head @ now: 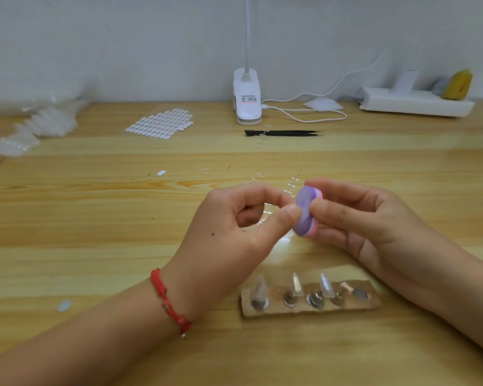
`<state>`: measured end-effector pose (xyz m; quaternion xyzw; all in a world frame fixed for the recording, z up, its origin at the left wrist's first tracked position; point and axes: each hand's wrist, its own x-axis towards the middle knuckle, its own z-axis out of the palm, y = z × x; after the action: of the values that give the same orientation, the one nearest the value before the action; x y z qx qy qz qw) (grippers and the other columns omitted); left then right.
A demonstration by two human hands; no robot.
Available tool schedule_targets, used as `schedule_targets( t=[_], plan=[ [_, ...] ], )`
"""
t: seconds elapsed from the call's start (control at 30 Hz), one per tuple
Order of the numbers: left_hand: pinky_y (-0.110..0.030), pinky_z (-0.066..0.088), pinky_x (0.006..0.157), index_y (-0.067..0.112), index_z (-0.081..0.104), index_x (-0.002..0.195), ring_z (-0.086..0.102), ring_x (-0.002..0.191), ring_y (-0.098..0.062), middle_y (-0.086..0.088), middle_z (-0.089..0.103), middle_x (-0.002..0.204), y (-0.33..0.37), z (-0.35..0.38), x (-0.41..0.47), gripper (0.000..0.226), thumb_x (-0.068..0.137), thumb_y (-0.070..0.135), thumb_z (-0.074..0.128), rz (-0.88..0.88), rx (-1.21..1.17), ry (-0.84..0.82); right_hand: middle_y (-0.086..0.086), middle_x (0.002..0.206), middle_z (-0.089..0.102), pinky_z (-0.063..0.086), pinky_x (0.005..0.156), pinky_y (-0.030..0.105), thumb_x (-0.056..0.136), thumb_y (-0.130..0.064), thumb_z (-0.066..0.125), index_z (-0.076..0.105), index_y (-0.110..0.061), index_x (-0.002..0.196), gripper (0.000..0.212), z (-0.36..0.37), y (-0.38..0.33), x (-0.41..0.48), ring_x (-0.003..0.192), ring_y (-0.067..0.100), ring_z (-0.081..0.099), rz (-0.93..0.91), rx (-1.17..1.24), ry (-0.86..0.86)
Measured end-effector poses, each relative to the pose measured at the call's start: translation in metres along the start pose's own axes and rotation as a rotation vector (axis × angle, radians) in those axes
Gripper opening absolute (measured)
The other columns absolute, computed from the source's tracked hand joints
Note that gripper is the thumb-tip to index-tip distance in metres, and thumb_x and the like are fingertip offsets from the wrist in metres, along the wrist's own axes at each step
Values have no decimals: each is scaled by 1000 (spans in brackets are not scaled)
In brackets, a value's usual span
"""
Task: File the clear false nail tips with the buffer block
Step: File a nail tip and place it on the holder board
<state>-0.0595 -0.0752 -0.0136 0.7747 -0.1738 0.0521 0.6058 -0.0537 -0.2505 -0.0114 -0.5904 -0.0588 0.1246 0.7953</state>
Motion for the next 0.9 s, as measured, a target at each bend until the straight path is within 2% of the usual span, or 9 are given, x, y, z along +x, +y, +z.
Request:
schedule_targets(
  t=[0.07,0.17,0.3,0.63,0.77,0.9],
  plan=[
    [-12,22,43,20,67,71,19,41,-4,10,21,47,1,0,0,12,81,22,73,-22,-40,3,7,84,75,57,65,22,54,-18,77,81,-16,83,30,-1,0,1,73,16,73,3,37,15],
    [-11,19,37,17,66,72,17,35,-3,13,23,39,2,-1,0,11,82,16,67,-66,-89,2,6,82,76,57,61,20,51,-17,77,81,-18,82,30,1,0,0,70,15,73,3,-1,-8],
    [-9,20,38,18,67,72,18,34,-3,14,24,36,3,0,-1,11,83,17,67,-59,-93,-18,7,84,75,57,65,22,54,-18,77,81,-17,84,30,-2,0,0,73,15,73,-11,46,28],
    [-9,19,38,18,67,74,19,33,-3,13,24,36,5,-1,-1,9,83,19,66,-49,-86,-12,5,82,76,57,61,20,50,-16,77,81,-18,80,30,1,0,0,71,14,73,-11,6,-17],
    [-10,20,38,19,67,73,19,34,-2,14,24,37,6,0,-1,9,82,20,66,-53,-93,-27,5,82,76,57,64,22,53,-18,77,81,-19,80,27,-3,0,2,72,15,73,-25,75,24],
    [-11,20,37,18,67,74,18,34,-3,14,23,37,5,-2,1,10,84,17,66,-75,-88,13,6,79,75,57,62,21,52,-17,78,80,-18,81,29,0,1,0,69,15,73,-8,-8,-53]
  ],
)
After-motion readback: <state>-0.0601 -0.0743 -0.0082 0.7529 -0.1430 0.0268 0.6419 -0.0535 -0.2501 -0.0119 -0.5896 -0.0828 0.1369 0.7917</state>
